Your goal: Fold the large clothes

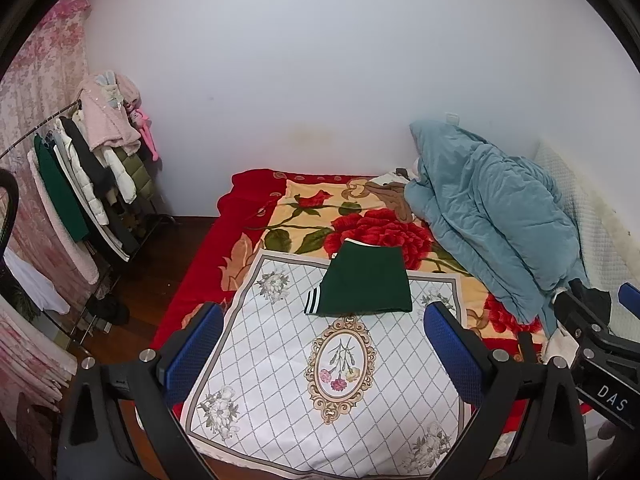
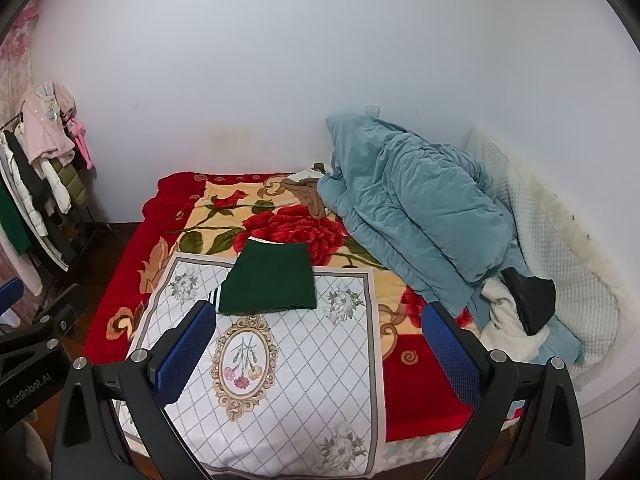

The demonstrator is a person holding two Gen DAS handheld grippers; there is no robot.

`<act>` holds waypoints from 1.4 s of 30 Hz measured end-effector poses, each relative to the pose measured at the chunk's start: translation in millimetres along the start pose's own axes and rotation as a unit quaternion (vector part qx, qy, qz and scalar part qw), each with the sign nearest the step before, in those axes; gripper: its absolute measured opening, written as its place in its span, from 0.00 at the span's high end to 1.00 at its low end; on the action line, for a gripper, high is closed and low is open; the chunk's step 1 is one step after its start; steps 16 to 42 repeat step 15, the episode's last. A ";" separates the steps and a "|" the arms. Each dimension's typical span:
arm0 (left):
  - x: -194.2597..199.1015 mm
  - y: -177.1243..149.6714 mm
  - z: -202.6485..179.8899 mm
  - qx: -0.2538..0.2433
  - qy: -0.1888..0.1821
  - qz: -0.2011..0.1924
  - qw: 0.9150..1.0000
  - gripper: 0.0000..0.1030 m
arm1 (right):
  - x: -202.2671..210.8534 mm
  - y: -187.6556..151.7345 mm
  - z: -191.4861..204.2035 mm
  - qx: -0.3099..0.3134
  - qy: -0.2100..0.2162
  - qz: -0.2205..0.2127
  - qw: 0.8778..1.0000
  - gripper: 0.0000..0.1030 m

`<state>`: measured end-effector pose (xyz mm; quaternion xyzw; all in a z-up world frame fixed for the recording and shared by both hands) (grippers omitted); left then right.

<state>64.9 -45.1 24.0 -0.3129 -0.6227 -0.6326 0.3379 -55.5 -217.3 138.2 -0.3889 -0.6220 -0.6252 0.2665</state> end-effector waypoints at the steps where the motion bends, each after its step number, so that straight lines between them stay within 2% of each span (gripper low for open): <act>1: -0.3 -0.1 0.1 0.000 0.001 0.001 1.000 0.00 | 0.9 -0.4 0.0 0.000 0.000 0.000 1.000 0.00; 42: 1.6 3.6 3.3 0.004 0.008 -0.004 1.000 0.00 | -3.4 1.0 6.9 0.004 0.001 -0.005 1.000 0.00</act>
Point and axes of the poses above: each gripper's, at about its wrist camera, not at the fingertips, and x roughly against the way its jaws point, z to its left, y to its top, the point moved 1 cm from there along -x, roughly the way its jaws point, and after that the axes turned 12 degrees about z, right-handed, at the moved point
